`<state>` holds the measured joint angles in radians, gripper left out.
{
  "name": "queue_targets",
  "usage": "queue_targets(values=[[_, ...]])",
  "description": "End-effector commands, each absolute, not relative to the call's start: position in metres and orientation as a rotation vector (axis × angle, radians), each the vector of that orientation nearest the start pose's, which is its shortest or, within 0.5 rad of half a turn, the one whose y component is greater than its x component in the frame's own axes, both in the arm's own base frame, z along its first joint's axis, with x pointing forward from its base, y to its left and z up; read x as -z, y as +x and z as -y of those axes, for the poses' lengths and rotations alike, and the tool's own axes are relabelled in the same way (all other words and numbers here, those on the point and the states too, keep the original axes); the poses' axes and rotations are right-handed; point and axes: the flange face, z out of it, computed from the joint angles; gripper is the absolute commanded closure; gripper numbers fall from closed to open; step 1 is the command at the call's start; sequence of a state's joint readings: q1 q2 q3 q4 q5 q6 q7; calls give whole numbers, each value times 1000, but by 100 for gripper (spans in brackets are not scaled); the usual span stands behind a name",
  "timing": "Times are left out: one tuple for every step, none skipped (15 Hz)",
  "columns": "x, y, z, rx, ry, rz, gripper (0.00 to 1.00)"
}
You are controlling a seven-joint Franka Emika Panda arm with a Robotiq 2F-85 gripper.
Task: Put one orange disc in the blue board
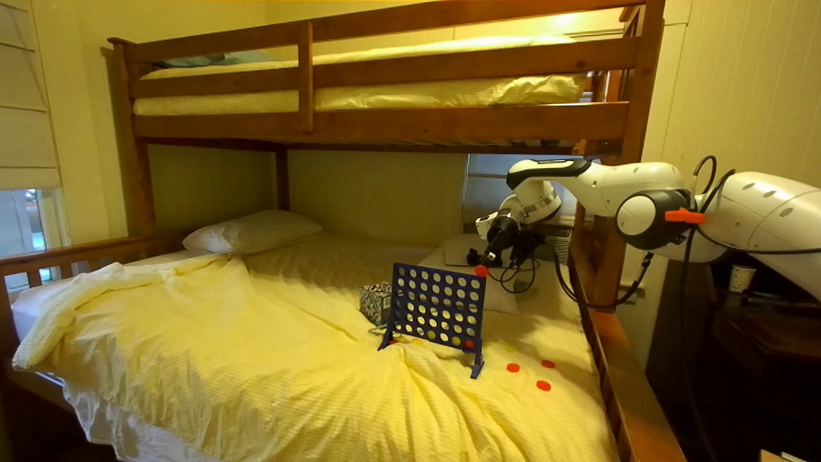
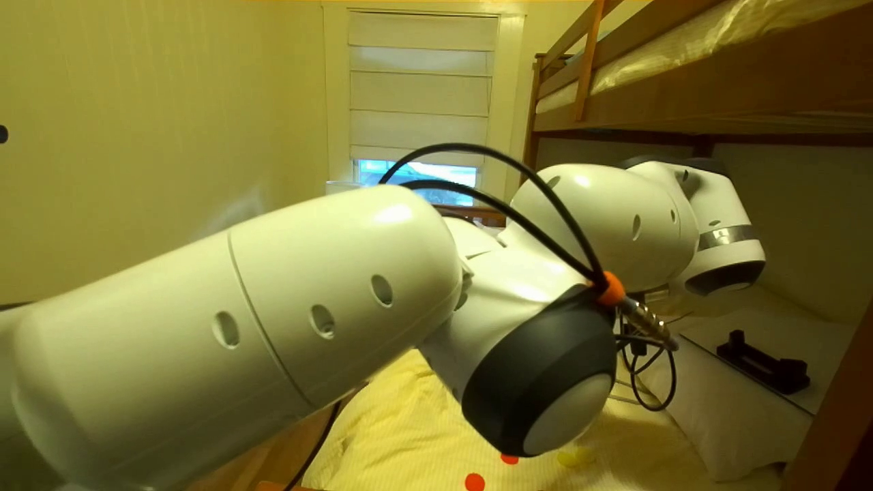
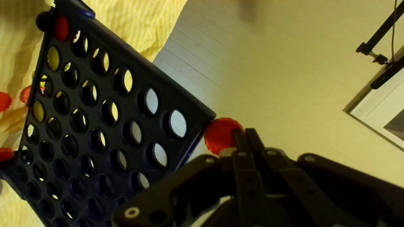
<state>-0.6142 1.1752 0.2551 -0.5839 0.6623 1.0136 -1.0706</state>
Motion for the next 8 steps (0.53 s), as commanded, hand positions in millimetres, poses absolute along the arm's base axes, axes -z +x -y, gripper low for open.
queue_targets(values=[[-306, 671, 274, 206, -1849, 768, 99], [-306, 671, 274, 207, -1850, 765, 99], [-305, 672, 274, 209, -1850, 764, 99], [-305, 671, 274, 210, -1850, 762, 99], [-304, 671, 275, 210, -1849, 760, 99], [-303, 672, 275, 210, -1849, 758, 99], [-302, 672, 275, 210, -1849, 757, 99], [-301, 672, 274, 210, -1849, 756, 99]])
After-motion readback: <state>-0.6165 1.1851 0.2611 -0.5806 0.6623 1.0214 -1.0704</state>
